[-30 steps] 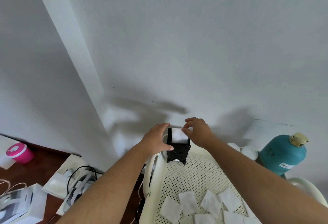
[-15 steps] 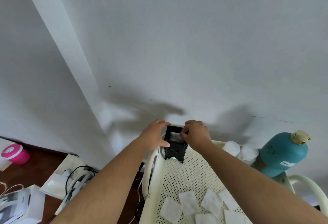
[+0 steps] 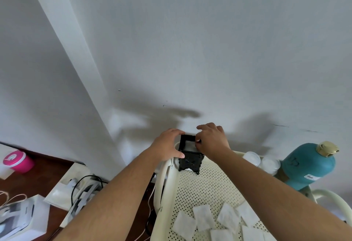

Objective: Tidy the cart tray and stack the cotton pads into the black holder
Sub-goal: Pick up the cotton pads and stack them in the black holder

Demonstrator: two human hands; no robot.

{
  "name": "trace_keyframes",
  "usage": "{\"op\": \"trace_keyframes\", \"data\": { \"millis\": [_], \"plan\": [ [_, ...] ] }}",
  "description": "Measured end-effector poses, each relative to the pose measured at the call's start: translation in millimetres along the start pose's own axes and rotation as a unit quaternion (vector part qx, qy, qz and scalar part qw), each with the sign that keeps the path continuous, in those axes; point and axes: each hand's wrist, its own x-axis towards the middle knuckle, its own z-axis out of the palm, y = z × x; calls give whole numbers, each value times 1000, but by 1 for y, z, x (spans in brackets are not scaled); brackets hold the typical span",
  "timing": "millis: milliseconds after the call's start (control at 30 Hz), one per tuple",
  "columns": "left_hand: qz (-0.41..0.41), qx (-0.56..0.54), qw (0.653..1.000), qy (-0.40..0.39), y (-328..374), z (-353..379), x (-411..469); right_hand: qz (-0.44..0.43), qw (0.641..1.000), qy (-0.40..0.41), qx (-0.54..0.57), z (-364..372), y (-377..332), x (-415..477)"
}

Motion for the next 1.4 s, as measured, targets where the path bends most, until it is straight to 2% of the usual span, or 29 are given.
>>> {"op": "trace_keyframes", "data": {
  "millis": [133,433,600,733,867,1100,1400],
  "plan": [
    [-5,-3,1000,5,0,1,0,28,995,9,-98,-2,-8,4],
    [-8,-5,1000,10,2,2,1,39,992,-48,-114,8,-10,14],
    [-8,10,1000,8,1,1,2,-12,995,-48,-81,5,-5,15],
    [-4,12,1000,8,1,-1,2,-106,992,-25,-57,1,-2,14],
    [-4,9,1000,9,2,-2,1,-153,984,-33,-84,2,-4,21],
    [-7,4,1000,8,4,-2,0,-164,976,-44,-135,13,-6,30],
    [-8,10,1000,5,6,-4,-2,-166,977,-68,-115,11,0,32]
  ]
}}
